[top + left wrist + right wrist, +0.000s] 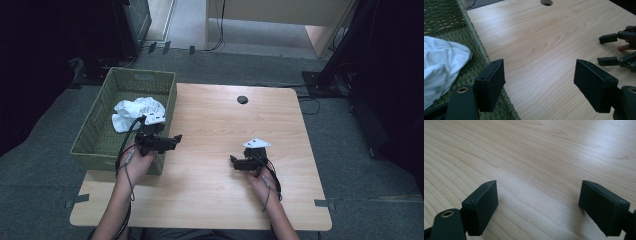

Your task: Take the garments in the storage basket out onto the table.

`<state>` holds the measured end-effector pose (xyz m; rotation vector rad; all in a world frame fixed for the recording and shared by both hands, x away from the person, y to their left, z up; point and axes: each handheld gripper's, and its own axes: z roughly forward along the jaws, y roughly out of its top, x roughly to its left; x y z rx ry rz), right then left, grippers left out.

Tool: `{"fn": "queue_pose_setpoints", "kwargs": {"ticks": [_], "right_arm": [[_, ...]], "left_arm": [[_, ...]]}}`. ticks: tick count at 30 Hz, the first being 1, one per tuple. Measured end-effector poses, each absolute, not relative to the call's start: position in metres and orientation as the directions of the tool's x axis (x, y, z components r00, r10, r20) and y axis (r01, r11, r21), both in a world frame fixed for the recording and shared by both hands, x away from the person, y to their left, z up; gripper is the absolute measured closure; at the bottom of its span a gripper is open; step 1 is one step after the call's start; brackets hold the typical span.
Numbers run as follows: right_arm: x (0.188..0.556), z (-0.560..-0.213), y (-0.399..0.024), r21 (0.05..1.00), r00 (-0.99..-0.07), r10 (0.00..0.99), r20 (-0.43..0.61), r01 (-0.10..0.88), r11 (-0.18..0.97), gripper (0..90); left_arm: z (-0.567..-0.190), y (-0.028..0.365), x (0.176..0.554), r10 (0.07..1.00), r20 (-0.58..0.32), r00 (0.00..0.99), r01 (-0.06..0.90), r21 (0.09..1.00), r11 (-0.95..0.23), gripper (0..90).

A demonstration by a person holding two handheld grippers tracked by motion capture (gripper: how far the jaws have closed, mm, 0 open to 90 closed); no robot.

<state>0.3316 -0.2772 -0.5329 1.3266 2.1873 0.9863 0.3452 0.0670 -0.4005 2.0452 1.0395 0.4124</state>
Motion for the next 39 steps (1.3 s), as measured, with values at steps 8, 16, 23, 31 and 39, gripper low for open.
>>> {"fn": "queue_pose_setpoints", "kwargs": {"ticks": [8, 16, 23, 31, 39], "right_arm": [[0.332, -0.533, -0.277, 0.739, -0.471, 0.882, 0.024, 0.602, 0.302, 15.9], [0.332, -0.533, -0.277, 0.739, -0.471, 0.882, 0.023, 0.602, 0.302, 15.9], [0.332, -0.533, -0.277, 0.74, -0.471, 0.882, 0.024, 0.602, 0.301, 15.9], [0.332, -0.533, -0.277, 0.74, -0.47, 0.882, 0.025, 0.602, 0.3, 16.0], [0.332, -0.533, -0.277, 0.74, -0.471, 0.882, 0.024, 0.602, 0.301, 16.0]], "left_arm": [[-0.402, 0.076, 0.348, 0.81, -0.054, 0.584, 0.541, 0.769, -0.339, 18.0], [-0.403, 0.081, 0.351, 0.819, -0.063, 0.57, 0.548, 0.772, -0.323, 0.4], [-0.402, 0.087, 0.353, 0.825, -0.073, 0.56, 0.552, 0.776, -0.306, 0.4], [-0.405, 0.092, 0.355, 0.834, -0.059, 0.549, 0.56, 0.767, -0.314, 0.4], [-0.404, 0.104, 0.365, 0.863, -0.104, 0.494, 0.594, 0.766, -0.248, 0.5]]}}
